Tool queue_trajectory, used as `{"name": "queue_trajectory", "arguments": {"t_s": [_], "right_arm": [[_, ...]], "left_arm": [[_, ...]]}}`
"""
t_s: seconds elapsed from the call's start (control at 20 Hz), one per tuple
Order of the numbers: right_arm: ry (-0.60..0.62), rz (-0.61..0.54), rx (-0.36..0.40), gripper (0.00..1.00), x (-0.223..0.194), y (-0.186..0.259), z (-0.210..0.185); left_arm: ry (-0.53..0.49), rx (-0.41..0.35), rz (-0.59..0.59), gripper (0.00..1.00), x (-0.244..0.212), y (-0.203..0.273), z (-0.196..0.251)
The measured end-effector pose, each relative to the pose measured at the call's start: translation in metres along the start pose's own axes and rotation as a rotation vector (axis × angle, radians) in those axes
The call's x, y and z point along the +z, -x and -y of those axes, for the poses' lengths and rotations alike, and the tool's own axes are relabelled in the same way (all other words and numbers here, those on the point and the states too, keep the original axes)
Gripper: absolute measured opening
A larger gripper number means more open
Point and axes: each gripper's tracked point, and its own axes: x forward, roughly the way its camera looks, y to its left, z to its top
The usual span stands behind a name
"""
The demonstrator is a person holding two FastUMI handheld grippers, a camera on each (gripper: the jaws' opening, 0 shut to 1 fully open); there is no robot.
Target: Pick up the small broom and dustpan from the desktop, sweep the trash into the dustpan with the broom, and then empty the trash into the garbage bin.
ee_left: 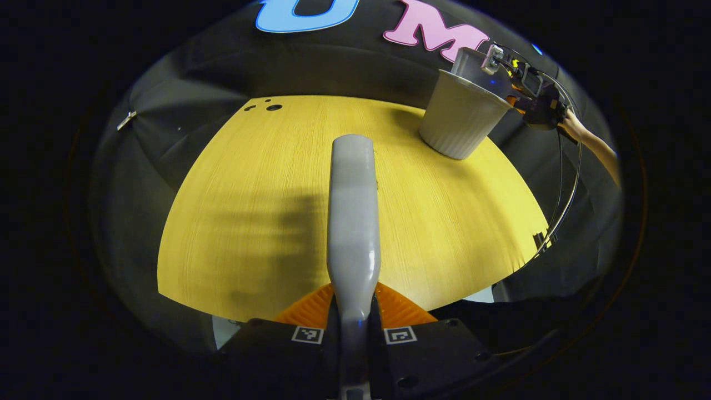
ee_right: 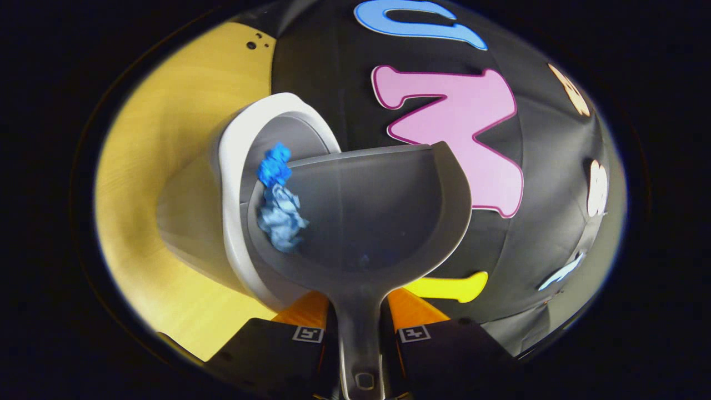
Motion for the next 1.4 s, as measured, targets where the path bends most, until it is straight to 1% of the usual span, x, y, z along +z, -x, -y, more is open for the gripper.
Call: {"name": "queue_trajectory", "arguments": {"t_s": [0.05,0.1,0.15,0.25,0.7,0.75,0.8,0.85,0.9,1.0,1.1,1.25,1.3,1.35,1.4], "right_arm": [[0.002,0.003,-0.009,0.34,-0.003,0.002,0.002],[-0.004,0.003,-0.010,0.34,-0.003,0.000,0.001],[0.002,-0.004,-0.016,0.34,0.003,0.000,-0.005],[0.017,-0.017,-0.029,0.34,0.004,-0.001,-0.003],[-0.042,-0.047,-0.001,0.34,-0.004,0.000,-0.003],[-0.071,-0.053,0.004,0.34,-0.006,0.000,-0.002],[-0.110,-0.062,0.011,0.34,-0.008,0.002,-0.001],[-0.153,-0.074,0.016,0.40,-0.012,0.003,0.003],[-0.201,-0.082,0.021,0.34,-0.014,0.007,0.007],[-0.304,-0.094,0.029,0.34,-0.018,0.010,0.019],[-0.435,-0.111,0.041,0.34,-0.025,0.016,0.034],[-0.635,-0.134,0.076,0.34,-0.030,0.030,0.048],[-0.693,-0.136,0.092,0.27,-0.031,0.036,0.049],[-0.749,-0.138,0.109,0.34,-0.030,0.042,0.052],[-0.808,-0.137,0.127,0.34,-0.029,0.050,0.054]], "left_arm": [[-0.001,-0.001,0.001,0.28,0.000,0.000,-0.002],[-0.001,-0.003,0.001,0.25,0.002,-0.001,-0.003],[-0.001,-0.005,-0.002,0.25,0.001,-0.001,-0.004],[-0.011,-0.003,-0.009,0.25,0.001,-0.004,-0.006],[-0.047,-0.006,-0.005,0.25,0.011,-0.008,-0.002],[-0.049,-0.007,-0.004,0.28,0.011,-0.008,-0.001],[-0.053,-0.005,-0.003,0.25,0.013,-0.007,0.000],[-0.056,-0.004,-0.001,0.28,0.013,-0.007,0.000],[-0.059,-0.003,0.000,0.25,0.014,-0.007,0.001],[-0.070,0.022,0.010,0.25,0.016,-0.004,0.000],[-0.092,0.045,0.031,0.25,0.021,0.000,-0.001],[-0.095,0.044,0.052,0.25,0.025,0.006,0.004],[-0.091,0.040,0.056,0.28,0.027,0.007,0.005],[-0.088,0.037,0.061,0.25,0.028,0.008,0.006],[-0.087,0.033,0.065,0.25,0.029,0.009,0.008]]}}
